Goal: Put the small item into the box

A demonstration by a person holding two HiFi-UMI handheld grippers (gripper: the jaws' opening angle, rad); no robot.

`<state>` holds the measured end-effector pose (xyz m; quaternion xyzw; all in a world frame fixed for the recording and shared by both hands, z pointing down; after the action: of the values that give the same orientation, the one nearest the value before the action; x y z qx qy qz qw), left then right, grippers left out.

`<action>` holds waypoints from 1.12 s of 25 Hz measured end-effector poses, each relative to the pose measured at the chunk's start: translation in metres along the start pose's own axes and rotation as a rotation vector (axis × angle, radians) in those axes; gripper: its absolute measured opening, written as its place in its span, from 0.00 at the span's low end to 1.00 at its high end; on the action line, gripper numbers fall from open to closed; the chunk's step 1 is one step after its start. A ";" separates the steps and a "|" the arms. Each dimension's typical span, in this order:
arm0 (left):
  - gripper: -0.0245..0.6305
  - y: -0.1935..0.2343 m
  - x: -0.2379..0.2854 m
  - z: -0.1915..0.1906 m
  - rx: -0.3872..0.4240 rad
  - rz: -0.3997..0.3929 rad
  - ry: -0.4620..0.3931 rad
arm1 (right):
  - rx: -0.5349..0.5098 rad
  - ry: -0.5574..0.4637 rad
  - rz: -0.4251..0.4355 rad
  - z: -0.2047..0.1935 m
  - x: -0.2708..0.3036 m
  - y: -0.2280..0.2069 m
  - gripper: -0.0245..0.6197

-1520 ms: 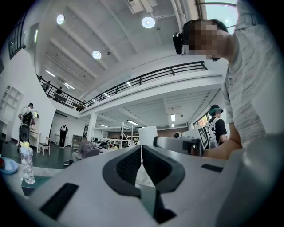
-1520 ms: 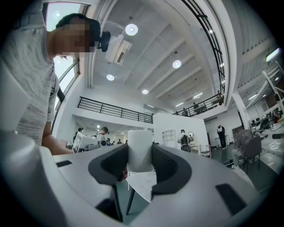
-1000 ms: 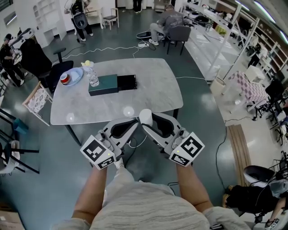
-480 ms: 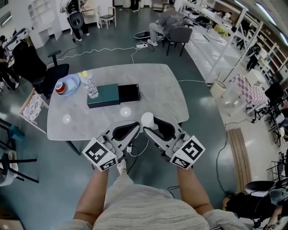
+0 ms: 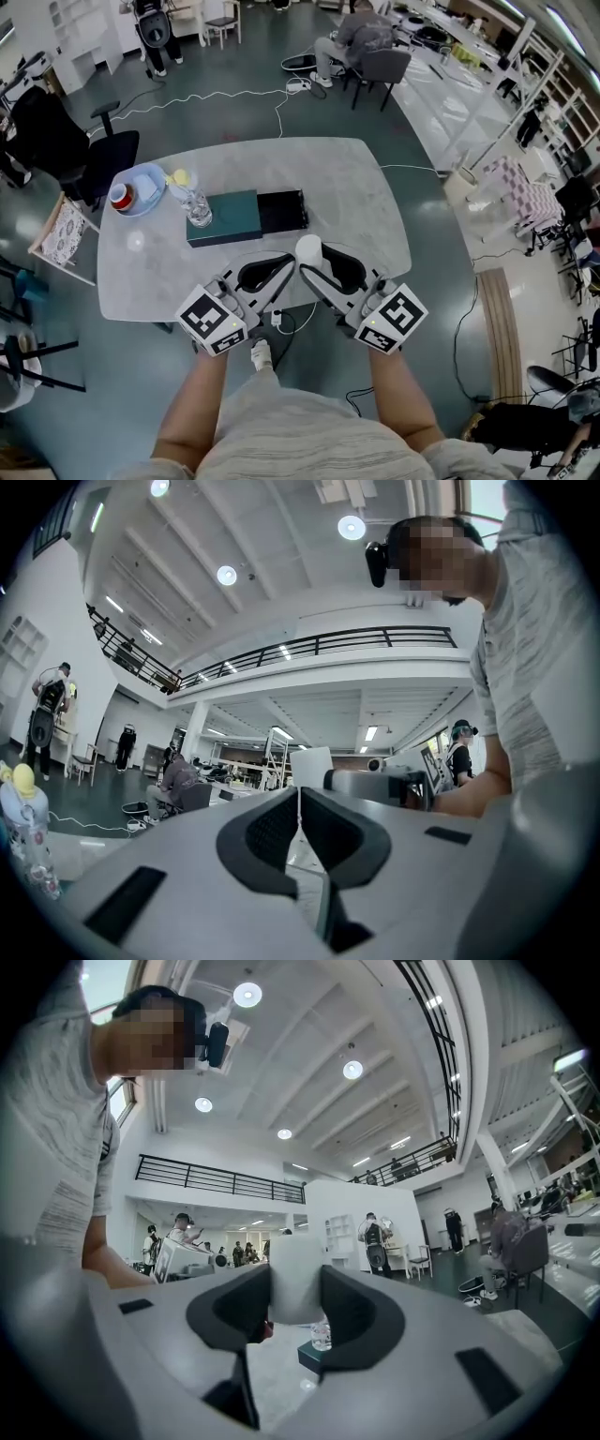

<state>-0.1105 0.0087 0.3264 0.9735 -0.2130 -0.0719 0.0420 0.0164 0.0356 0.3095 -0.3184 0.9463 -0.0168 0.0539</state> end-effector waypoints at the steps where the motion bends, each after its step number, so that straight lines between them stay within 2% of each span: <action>1: 0.07 0.010 0.001 0.000 -0.005 -0.002 0.002 | 0.003 0.003 -0.003 -0.001 0.008 -0.005 0.33; 13: 0.07 0.104 0.001 0.007 -0.024 -0.014 -0.009 | -0.004 0.026 -0.005 -0.009 0.093 -0.047 0.33; 22: 0.07 0.128 0.012 0.000 -0.046 0.015 -0.006 | -0.003 0.061 0.025 -0.015 0.110 -0.071 0.33; 28: 0.07 0.133 0.040 -0.012 -0.054 0.083 0.012 | 0.018 0.096 0.088 -0.022 0.104 -0.107 0.33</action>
<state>-0.1275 -0.1281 0.3484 0.9627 -0.2511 -0.0702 0.0722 -0.0037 -0.1125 0.3289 -0.2749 0.9606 -0.0382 0.0122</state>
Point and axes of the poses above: the fingertips, and each gripper's own axes: x forward along the fingers, y to its left, z out of its top, the point moved 6 cm from there along -x, backward along the fingers, and after that the axes turned 5 degrees about z, right-handed, at the moved point
